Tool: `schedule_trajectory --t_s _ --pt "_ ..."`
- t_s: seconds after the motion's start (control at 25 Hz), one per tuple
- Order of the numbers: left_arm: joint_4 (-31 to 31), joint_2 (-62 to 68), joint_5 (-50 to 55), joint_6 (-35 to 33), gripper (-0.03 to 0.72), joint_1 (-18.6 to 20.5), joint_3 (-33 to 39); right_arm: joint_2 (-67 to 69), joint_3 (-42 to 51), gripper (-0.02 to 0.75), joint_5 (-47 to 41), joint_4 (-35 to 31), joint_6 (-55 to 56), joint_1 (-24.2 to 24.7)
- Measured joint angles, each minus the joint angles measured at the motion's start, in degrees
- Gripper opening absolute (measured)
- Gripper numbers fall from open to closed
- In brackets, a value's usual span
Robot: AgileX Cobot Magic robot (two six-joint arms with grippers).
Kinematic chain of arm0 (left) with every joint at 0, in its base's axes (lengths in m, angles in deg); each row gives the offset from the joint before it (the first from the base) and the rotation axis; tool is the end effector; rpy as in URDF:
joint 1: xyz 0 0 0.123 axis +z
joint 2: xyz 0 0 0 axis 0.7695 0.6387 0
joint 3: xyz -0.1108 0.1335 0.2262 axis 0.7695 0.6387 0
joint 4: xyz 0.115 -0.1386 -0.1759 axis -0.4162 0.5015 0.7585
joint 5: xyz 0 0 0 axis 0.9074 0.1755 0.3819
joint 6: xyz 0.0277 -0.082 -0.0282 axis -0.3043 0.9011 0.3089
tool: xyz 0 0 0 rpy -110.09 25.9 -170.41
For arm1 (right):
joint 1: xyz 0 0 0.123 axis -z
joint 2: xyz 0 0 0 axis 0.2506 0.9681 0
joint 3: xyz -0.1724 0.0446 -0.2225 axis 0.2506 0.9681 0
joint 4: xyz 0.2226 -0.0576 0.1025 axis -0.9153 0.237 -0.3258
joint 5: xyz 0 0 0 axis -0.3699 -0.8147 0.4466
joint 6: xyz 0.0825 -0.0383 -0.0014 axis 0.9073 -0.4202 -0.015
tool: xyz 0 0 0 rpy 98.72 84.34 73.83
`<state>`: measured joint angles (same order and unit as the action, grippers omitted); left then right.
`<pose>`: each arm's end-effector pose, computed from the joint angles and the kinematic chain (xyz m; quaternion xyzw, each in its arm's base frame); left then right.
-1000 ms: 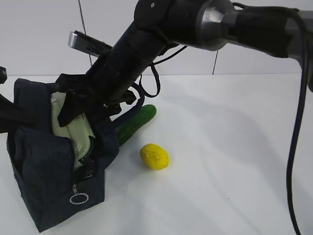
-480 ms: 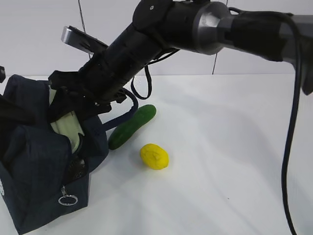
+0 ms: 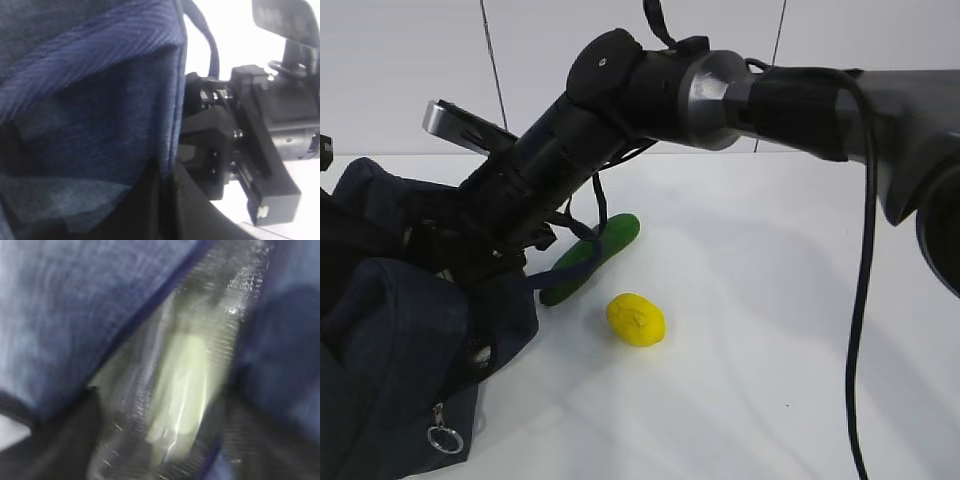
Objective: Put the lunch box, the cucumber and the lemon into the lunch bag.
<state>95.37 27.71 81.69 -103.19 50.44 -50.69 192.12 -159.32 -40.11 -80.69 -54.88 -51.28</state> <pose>0.2280 -0.0560 0.2545 -0.1578 0.8905 -0.3816 0.1912 0.3613 0.3498 0.2070 -0.3064 0.8505 0.4238 0.0564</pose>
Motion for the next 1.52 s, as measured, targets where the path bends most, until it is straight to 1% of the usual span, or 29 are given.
schedule_trajectory --t_s 0.12,0.16,0.2,0.32,0.4,0.6,0.76,1.04,1.12,1.2,1.28,1.44,1.52 --pt "0.13 0.00 0.23 0.00 -0.006 0.00 0.00 0.00 0.00 0.432 -0.50 -1.02 -1.80 0.00" --pt "0.22 0.00 0.46 0.00 -0.006 0.00 0.00 0.00 0.00 0.450 -1.17 -1.43 -2.50 0.00" --pt "0.22 0.00 0.44 0.00 -0.006 0.00 0.00 0.00 -0.12 0.480 -2.19 -2.31 -3.43 0.00" --pt "-0.04 -0.21 0.92 -0.45 -0.006 0.00 0.00 0.00 -0.22 0.582 -3.58 -1.92 -6.03 0.24" --pt "-0.62 -0.33 1.01 -0.54 -0.006 0.00 0.00 0.00 -0.22 0.610 -4.25 -1.70 -6.80 0.34" --pt "-2.26 -0.33 1.01 -0.80 -0.006 0.00 0.00 0.00 -0.37 0.617 -4.77 -1.38 -8.04 0.34" --pt "-4.99 -0.33 0.66 -0.89 -0.006 0.14 -0.11 0.00 -3.50 0.588 -5.98 1.19 -8.93 0.46" --pt "-8.53 -0.33 1.43 -0.89 -0.006 4.77 -0.11 -0.11 -12.80 0.582 -7.49 7.98 -5.66 0.68" --pt "-9.50 -0.33 1.64 -0.89 -0.006 5.49 -0.11 -0.11 -14.88 0.580 -7.64 11.24 -4.96 0.68" --pt "-9.77 -0.33 1.68 -0.89 -0.006 5.73 -0.11 -0.11 -16.81 0.580 -7.86 15.96 -3.54 0.68" --pt "-9.77 -0.33 1.78 -0.89 -0.006 5.73 -0.11 -0.11 -18.23 0.580 -8.08 22.96 -1.19 0.68" --pt "-9.88 -0.33 1.67 -0.89 -0.006 5.73 -0.11 -0.11 -19.41 0.580 -8.46 38.48 11.11 0.68" --pt "-9.88 -0.33 1.43 -0.89 -0.006 5.73 -0.11 -0.11 -19.41 0.580 -8.64 44.20 19.69 0.68"
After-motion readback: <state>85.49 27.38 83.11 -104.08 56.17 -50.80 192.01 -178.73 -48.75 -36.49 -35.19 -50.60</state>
